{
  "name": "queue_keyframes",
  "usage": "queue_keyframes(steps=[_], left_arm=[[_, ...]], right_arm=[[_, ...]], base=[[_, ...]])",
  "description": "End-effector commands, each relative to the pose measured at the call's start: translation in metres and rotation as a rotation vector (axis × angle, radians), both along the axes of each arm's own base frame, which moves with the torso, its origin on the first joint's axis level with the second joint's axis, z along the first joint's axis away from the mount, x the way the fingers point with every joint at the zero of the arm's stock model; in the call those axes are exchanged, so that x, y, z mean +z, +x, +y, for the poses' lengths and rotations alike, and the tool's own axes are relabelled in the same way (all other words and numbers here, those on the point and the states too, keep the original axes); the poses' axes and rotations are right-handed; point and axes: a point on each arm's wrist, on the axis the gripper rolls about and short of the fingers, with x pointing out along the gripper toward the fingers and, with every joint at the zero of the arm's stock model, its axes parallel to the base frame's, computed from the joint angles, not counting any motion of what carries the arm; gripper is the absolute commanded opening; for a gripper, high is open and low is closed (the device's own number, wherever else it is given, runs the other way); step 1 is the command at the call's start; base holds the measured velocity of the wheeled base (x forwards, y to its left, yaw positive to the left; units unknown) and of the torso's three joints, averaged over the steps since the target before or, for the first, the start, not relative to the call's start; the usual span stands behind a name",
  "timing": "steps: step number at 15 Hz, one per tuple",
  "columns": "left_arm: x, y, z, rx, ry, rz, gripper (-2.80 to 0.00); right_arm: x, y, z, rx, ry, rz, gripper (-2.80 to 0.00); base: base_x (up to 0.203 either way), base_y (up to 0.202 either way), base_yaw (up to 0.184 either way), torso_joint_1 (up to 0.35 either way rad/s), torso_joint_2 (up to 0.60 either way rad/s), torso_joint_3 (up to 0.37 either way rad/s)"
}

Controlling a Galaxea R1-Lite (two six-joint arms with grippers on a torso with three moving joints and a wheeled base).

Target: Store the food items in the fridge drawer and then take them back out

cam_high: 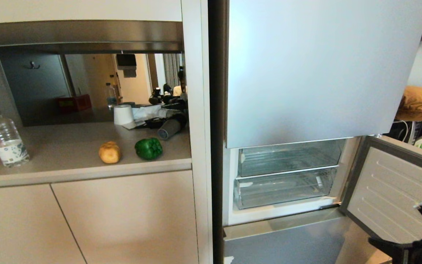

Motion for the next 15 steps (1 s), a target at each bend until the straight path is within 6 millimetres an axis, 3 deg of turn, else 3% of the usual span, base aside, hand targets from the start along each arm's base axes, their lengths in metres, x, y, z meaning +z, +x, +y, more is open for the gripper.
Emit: queue_keyframes(steps=[1, 4, 7, 10, 13, 15], left_arm=[[0.0, 0.0, 0.0, 0.0, 0.0, -0.001, -2.8], [0.0, 0.0, 0.0, 0.002, 0.0, -0.001, -2.8], [0.0, 0.0, 0.0, 0.001, 0.0, -0.001, -2.8], [0.0, 0.0, 0.0, 0.0, 0.0, -0.001, -2.8], [0.0, 0.0, 0.0, 0.0, 0.0, -0.001, -2.8], [0.0, 0.0, 0.0, 0.0, 0.0, 0.0, -2.8]], right_arm=[[0.017, -0.043, 0.002, -0.004, -0.006, -0.192, -2.8], [0.012, -0.091, 0.003, -0.015, -0.078, -0.33, -2.8], [-0.004, -0.121, 0.002, -0.084, -0.187, -0.396, -2.8], [-0.02, -0.127, 0.001, -0.115, -0.286, -0.271, -2.8], [-0.02, -0.127, 0.001, -0.043, -0.281, -0.292, -2.8], [-0.021, -0.136, 0.001, -0.056, -0.279, -0.4, -2.8]], base=[[0.0, 0.0, 0.0, 0.0, 0.0, 0.0], [0.0, 0.0, 0.0, 0.0, 0.0, 0.0], [0.0, 0.0, 0.0, 0.0, 0.0, 0.0], [0.0, 0.0, 0.0, 0.0, 0.0, 0.0], [0.0, 0.0, 0.0, 0.0, 0.0, 0.0], [0.0, 0.0, 0.0, 0.0, 0.0, 0.0]])
